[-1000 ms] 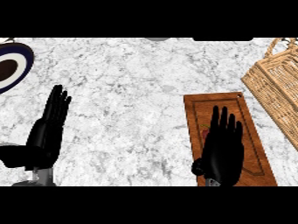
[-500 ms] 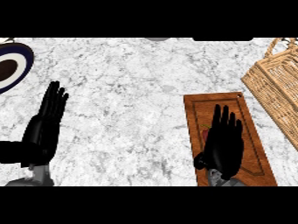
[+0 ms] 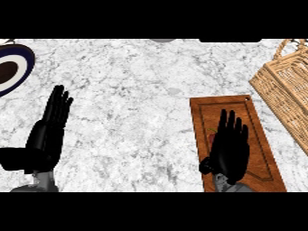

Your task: Pick the bell pepper from the cutting board and place it in the basket

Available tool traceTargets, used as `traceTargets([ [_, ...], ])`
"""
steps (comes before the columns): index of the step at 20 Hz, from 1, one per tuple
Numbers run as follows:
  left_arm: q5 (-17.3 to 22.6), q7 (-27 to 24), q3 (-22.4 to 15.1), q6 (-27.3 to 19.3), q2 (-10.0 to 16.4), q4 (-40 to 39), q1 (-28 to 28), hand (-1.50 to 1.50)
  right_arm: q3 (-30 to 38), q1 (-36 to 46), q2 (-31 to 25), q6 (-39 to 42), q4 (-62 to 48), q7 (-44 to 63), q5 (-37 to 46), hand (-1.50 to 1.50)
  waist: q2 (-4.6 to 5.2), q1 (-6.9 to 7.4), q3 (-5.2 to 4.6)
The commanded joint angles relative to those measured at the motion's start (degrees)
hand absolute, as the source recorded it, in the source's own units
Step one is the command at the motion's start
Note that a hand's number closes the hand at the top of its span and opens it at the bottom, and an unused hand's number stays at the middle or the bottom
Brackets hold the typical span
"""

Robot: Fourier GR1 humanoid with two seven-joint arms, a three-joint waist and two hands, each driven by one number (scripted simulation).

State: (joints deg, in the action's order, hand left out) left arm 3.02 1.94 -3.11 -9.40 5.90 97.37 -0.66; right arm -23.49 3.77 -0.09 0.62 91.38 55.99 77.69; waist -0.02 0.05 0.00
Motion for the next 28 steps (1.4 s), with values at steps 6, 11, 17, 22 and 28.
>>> traceTargets([
  [6, 0.0, 1.5, 0.8, 2.0, -0.5, 1.5, 0.2, 0.00, 2.9, 5.4, 0.1, -7.9, -10.8, -0.5, -1.8, -1.50, 0.03, 0.17, 0.00],
  [11, -1.3, -1.5, 0.2, 1.3, -1.4, 2.2, 4.5, 0.00, 0.7, 1.0, -1.1, 1.4, -6.8, -4.9, -0.7, 1.50, -0.06, 0.23, -0.01],
  [17, -0.1, 0.7, 2.6, 1.8, -1.3, 0.6, -0.1, 0.00, 2.5, 4.5, -0.6, 0.5, -11.6, -7.5, 0.6, 1.50, 0.01, 0.10, 0.00],
  [22, -0.8, 3.2, 1.3, 2.3, -1.6, 3.1, 0.3, 0.00, -0.7, -0.7, -2.2, 0.9, -6.0, -7.8, 3.6, 1.50, -0.04, -0.08, 0.00],
  [28, -0.2, -2.3, 1.7, 3.7, -2.1, -1.7, -0.8, 0.00, 16.9, 17.7, 0.0, -3.8, -23.2, -1.1, -4.0, 1.50, 1.07, 1.97, 0.08],
])
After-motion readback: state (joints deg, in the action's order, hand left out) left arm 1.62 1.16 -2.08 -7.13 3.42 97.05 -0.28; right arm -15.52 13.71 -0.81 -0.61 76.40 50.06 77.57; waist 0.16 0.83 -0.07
